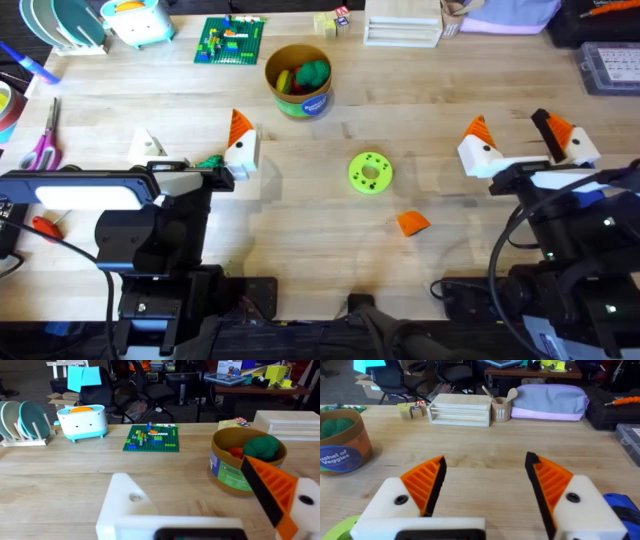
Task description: Pick up the gripper from the table and insert it into the empty holder that is missing its gripper. Then pick up a screw, insert it into the mounting hole, and use the screwdriver to tighten it. Finally, clean up the table by picking up the vegetable and placing it into the bucket.
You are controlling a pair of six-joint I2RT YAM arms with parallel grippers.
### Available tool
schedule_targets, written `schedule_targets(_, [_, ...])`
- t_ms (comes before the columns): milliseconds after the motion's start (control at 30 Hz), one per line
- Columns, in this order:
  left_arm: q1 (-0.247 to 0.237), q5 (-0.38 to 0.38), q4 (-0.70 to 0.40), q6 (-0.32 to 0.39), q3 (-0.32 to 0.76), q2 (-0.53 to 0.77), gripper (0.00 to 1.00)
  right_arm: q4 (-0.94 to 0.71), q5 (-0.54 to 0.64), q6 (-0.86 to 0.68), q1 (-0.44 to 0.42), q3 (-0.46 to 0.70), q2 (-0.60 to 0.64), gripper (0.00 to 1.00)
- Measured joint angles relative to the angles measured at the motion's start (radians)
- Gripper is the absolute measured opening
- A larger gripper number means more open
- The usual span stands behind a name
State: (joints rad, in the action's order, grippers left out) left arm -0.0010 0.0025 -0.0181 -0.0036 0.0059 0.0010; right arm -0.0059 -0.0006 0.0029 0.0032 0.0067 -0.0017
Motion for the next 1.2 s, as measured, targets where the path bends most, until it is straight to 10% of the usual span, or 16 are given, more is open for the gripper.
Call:
schedule_targets(533, [0.000,0.047,-0.081,-0.008,0.046,0.004,0.991,-0.015,0.008,0.001,-0.007,0.033,0.002,0.991])
schedule_targets(933, [0.000,0.098,-0.706,-0.031,0.815,0.462,0.991,-0.536,-0.016,0.001,-0.008,0.638,0.367,0.991])
schedule_targets(1200, [0.000,0.110,-0.834,-0.031,1.101,0.716,0.993,-0.596,-0.023,0.000,-0.008,0.832,0.548,0.991])
